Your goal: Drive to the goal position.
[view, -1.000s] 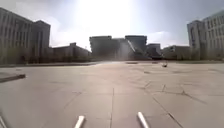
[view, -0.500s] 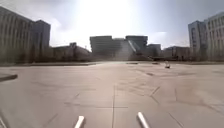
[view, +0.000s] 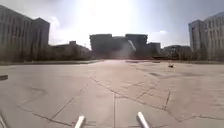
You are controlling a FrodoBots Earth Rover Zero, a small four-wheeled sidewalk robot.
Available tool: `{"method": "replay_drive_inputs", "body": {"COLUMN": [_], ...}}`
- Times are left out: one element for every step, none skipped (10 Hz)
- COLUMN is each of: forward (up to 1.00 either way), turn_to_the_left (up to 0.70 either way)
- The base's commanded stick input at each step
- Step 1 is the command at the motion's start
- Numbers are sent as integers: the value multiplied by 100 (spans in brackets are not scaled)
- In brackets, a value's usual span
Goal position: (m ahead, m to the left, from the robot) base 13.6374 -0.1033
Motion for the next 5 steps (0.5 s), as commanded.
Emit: {"method": "replay_drive_inputs", "body": {"forward": [100,100,100,100,100], "turn_to_the_left": [0,0,0,0,0]}}
